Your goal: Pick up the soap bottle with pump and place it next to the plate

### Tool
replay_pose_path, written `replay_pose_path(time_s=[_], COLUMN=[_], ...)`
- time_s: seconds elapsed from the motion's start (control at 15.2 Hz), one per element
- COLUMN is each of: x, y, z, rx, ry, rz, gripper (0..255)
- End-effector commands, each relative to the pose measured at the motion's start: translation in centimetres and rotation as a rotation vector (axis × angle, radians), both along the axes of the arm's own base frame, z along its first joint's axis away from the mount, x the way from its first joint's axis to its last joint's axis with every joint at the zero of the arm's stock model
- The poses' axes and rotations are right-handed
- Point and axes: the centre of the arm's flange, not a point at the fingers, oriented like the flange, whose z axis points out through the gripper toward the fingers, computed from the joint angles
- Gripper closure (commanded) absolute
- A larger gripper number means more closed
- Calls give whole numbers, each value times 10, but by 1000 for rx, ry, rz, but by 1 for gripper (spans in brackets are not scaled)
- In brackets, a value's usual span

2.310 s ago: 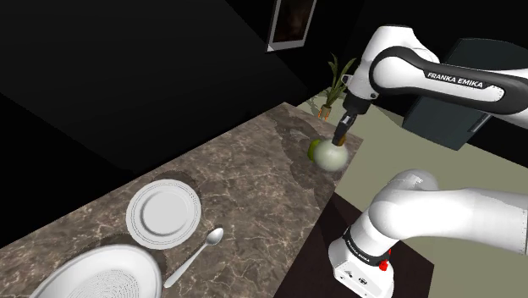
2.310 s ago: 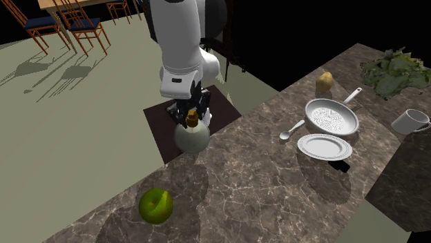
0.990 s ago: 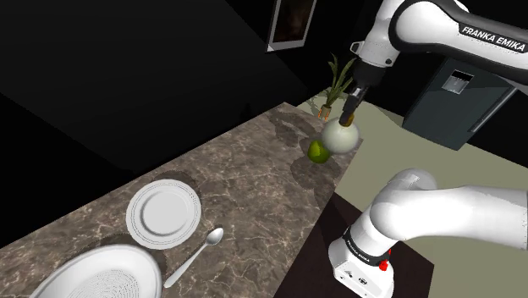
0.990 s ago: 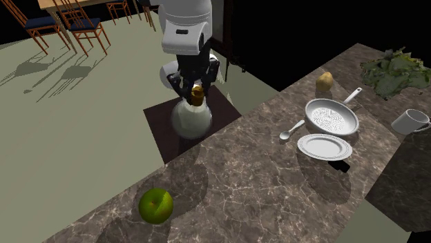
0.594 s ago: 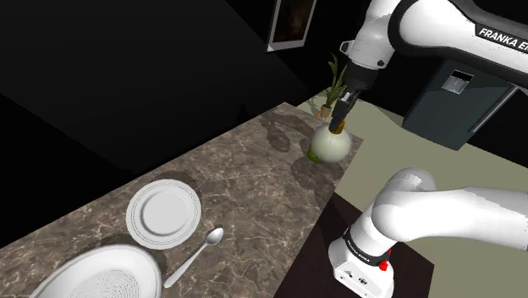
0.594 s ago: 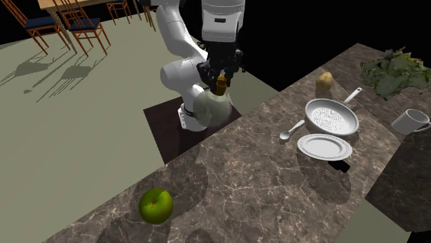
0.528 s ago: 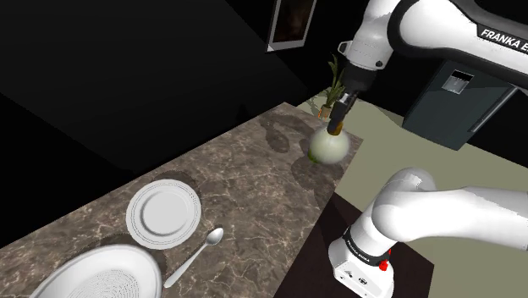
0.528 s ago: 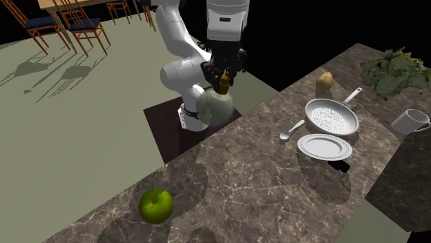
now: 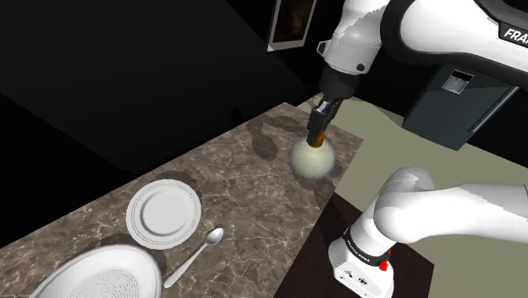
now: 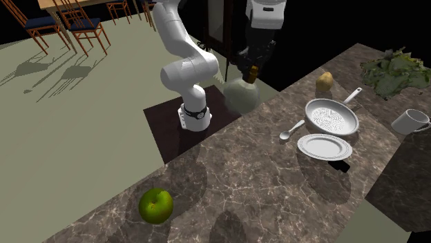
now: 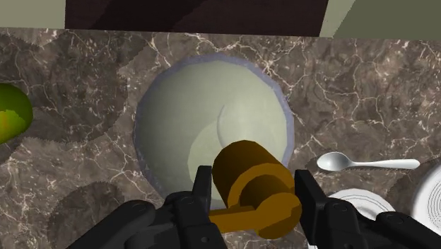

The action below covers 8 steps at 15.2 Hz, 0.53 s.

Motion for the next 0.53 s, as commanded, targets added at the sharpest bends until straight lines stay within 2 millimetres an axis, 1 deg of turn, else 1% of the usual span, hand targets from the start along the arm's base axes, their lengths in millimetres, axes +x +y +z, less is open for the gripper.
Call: replay_pose_path(time_s=[0.0, 0.46], x=[-2, -4], y=[29, 121], z=[-2, -2], rx=[1, 1], ry=[0, 0], rz=[0, 0], gripper=[255, 255])
